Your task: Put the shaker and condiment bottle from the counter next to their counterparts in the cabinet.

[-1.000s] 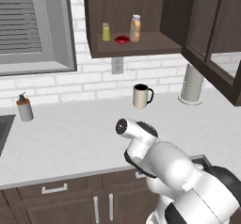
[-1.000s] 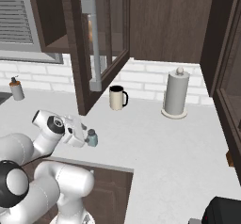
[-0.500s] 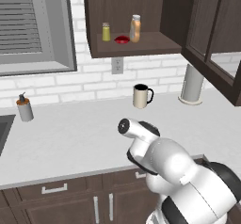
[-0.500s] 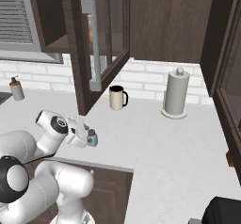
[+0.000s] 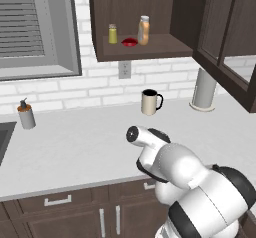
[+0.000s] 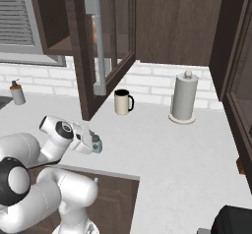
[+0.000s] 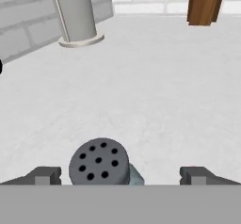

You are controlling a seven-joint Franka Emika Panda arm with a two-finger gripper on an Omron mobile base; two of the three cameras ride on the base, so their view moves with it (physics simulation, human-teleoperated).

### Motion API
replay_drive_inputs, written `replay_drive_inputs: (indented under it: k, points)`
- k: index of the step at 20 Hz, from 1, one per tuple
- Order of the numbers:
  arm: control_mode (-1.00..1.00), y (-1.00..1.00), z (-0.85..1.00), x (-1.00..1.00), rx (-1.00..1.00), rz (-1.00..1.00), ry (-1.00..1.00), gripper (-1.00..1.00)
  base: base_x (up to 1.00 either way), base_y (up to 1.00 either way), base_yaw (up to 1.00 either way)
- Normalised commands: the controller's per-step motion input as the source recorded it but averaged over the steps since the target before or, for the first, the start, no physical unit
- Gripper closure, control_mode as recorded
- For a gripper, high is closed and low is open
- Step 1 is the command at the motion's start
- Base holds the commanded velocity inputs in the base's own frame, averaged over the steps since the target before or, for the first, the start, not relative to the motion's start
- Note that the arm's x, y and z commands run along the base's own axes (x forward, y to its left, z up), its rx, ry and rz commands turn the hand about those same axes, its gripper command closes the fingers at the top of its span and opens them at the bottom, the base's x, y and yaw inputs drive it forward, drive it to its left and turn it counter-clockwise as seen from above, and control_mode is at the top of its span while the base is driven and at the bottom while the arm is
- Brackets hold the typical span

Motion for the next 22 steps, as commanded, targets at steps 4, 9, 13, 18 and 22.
replay_drive_inputs:
  k: [4,9,13,18,22]
  points:
    - [-1.00,0.00,-0.03,0.03,0.00,0.00,0.00,-1.00,0.00,0.00,0.00]
    - [-1.00,0.00,-0.05,0.04,0.00,0.00,0.00,-1.00,0.00,0.00,0.00]
    - [-1.00,-0.01,-0.08,0.02,0.00,0.00,0.00,1.00,0.00,0.00,0.00]
    - [-1.00,-0.04,-0.04,0.00,0.00,0.00,-0.02,1.00,0.00,0.00,0.00]
    - [-1.00,-0.05,0.03,0.05,0.00,0.00,0.00,1.00,0.00,0.00,0.00]
